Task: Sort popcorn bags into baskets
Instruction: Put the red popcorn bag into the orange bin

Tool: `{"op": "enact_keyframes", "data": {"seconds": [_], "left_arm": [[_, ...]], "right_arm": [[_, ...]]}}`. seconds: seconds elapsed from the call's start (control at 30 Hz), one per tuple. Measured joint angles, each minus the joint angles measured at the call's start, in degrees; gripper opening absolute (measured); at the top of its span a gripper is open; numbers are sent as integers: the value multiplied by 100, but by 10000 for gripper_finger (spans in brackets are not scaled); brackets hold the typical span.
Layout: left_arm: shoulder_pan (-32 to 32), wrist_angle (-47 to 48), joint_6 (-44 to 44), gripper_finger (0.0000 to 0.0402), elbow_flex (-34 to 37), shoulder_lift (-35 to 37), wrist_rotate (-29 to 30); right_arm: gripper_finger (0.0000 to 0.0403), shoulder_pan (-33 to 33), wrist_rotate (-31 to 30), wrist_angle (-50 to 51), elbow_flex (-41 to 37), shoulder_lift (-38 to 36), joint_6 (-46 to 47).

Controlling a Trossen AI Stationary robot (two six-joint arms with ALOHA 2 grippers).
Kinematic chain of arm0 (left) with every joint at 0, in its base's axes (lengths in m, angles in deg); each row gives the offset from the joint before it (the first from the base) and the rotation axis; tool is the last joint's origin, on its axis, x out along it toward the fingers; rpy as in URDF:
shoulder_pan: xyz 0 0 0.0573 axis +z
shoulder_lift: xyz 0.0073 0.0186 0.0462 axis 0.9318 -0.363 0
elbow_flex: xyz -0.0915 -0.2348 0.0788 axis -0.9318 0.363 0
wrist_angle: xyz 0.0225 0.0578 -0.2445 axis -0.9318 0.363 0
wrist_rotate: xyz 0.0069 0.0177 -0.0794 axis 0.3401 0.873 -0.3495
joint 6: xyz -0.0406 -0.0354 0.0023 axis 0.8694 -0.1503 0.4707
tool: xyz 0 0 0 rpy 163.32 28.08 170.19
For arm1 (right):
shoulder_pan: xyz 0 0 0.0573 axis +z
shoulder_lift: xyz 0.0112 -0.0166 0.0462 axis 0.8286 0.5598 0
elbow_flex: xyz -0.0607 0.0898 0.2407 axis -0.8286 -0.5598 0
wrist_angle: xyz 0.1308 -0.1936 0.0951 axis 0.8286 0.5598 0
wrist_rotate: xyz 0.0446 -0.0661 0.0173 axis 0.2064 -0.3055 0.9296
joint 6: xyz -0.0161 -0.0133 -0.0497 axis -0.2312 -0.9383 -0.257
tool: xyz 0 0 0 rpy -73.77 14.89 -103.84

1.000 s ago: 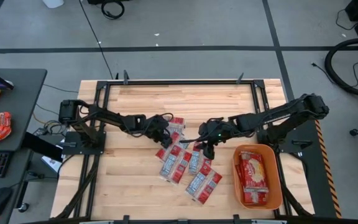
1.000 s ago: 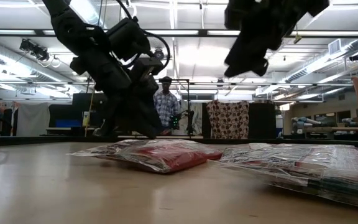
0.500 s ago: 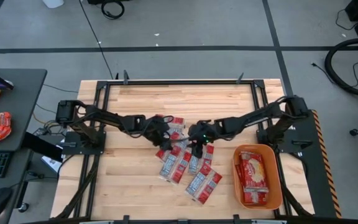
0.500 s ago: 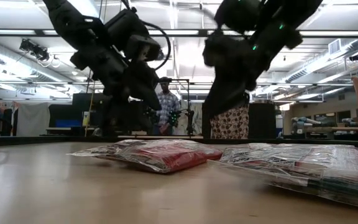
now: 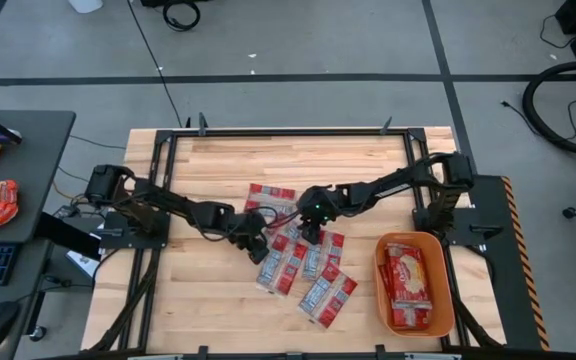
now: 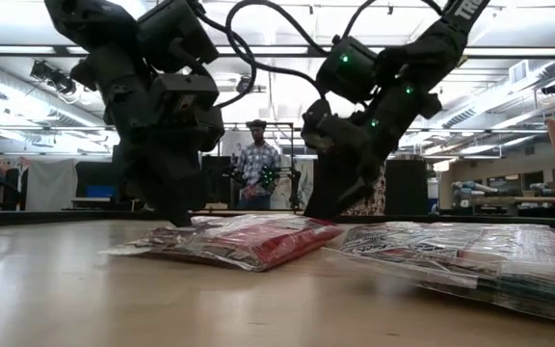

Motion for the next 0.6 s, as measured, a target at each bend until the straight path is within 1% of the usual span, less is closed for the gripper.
{"op": "enact_keyframes", "data": {"seconds": [0.13, 0.23, 0.33, 0.43, 0.53, 0.6], "left_arm": [[-93, 24, 40, 172, 0, 0, 209], [-106, 36, 71, 172, 0, 0, 258], [-123, 38, 201, 172, 0, 0, 259], [-83, 16, 365, 172, 0, 6, 73], [-17, 25, 349, 172, 9, 166, -149], [32, 32, 338, 172, 9, 334, -178]], "right_arm": [[170, 4, 45, -272, 0, 196, -2], [156, 4, 49, -398, 2, 308, -24], [126, 8, 42, -438, 11, 352, -103], [86, 9, 14, -437, 11, 339, -207], [47, 17, 60, -433, 7, 335, -340], [25, 17, 107, -435, 7, 333, -351]]}}
